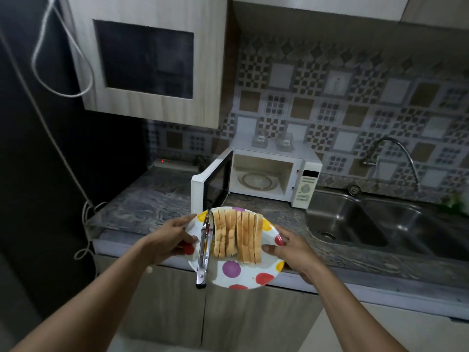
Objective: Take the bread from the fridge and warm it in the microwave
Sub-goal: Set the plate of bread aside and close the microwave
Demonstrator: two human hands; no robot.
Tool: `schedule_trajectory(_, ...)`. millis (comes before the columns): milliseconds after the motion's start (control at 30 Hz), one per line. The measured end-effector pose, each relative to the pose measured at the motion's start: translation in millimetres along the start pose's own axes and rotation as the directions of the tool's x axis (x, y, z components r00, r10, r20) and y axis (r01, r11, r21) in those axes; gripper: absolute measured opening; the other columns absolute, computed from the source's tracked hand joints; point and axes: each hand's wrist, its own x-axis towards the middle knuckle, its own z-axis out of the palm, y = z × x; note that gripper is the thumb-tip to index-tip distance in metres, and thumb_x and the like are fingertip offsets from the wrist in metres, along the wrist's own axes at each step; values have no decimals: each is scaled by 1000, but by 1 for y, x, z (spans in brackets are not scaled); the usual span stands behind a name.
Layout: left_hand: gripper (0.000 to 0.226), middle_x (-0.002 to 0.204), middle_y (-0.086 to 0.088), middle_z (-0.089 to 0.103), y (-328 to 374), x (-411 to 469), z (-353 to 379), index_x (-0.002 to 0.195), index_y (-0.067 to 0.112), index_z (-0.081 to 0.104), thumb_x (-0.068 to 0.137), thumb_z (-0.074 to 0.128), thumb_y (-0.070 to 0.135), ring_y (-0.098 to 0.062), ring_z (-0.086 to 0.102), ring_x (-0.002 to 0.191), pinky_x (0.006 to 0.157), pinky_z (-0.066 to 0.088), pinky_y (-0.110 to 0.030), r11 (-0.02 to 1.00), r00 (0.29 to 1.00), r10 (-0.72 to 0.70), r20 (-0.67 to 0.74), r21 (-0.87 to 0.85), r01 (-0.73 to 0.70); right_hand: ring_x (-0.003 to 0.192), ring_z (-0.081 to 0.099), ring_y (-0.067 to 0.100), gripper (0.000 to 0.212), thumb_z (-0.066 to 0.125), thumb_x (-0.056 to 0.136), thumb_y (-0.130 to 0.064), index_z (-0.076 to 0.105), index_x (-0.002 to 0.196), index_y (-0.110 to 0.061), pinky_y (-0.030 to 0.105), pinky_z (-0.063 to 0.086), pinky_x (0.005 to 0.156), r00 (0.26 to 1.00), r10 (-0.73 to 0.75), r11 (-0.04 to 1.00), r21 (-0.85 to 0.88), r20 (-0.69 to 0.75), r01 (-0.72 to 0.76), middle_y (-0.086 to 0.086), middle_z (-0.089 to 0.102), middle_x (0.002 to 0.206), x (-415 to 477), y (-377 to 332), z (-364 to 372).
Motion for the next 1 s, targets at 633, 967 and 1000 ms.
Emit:
schedule_trajectory(633, 62, 86, -12, 69, 30, -74, -191, 130, 37, 52, 91, 52, -11, -16, 58, 59, 54, 54, -31, 992, 999, 34, -21, 125, -31, 90, 69, 10, 74, 82, 77, 1, 52, 142, -18, 18, 54, 65, 999, -49, 997, 65, 18, 48, -8, 73, 97, 9, -75, 196)
schedule_trajectory(967, 58, 102, -16, 66, 25, -66, -270, 106, 45, 67, 90, 53, -9, -24, 53, 76, 71, 49, -36, 995, 1000, 2, 3, 97, -2, 79, 68, 8, 49, 81, 77, 2, 58, 103, -32, 18, 56, 62, 998, -55, 998, 36, 32, 54, -9, 72, 89, 38, -89, 262)
schedule_trajectory(1000, 58, 103, -16, 67, 26, -62, -278, 106, 45, 67, 90, 53, -9, -24, 54, 76, 72, 48, -37, 996, 1000, -3, -10, 88, 4, 78, 67, 7, 49, 81, 77, 2, 56, 101, -33, 18, 56, 60, 998, -56, 998, 31, 34, 55, -10, 71, 88, 45, -92, 267)
